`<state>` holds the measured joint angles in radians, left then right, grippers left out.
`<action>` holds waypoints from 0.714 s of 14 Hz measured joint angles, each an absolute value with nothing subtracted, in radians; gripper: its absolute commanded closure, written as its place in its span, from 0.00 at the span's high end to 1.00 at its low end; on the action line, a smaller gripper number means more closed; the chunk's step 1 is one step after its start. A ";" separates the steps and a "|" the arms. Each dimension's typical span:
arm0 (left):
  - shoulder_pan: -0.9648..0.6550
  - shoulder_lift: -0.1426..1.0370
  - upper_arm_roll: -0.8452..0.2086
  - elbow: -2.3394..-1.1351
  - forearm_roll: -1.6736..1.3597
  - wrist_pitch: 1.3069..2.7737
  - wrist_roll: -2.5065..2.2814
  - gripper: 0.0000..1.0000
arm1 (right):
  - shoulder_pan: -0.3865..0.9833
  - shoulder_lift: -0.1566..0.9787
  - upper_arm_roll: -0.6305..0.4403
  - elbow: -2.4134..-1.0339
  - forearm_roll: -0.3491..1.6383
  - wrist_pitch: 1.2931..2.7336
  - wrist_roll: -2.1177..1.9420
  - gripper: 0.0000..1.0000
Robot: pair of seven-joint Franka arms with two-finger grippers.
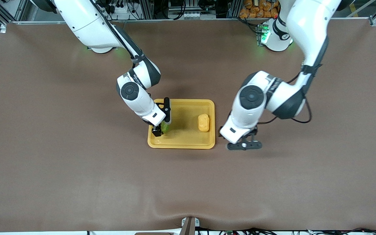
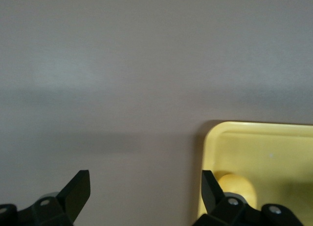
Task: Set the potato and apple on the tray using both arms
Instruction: 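Lower the apple into the tray with the right gripper while the left withdraws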
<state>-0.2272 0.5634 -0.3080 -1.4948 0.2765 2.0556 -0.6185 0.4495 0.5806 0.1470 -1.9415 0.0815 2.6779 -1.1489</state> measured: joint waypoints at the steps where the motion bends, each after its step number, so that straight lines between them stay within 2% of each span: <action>1: -0.202 0.549 -0.308 -1.495 0.266 2.029 -0.567 1.00 | 0.449 0.580 0.145 -1.941 0.082 2.678 -1.149 1.00; 10: -0.029 0.399 -0.308 -1.495 0.252 1.819 -0.274 1.00 | 0.406 0.498 0.131 -1.931 0.082 2.486 -1.145 1.00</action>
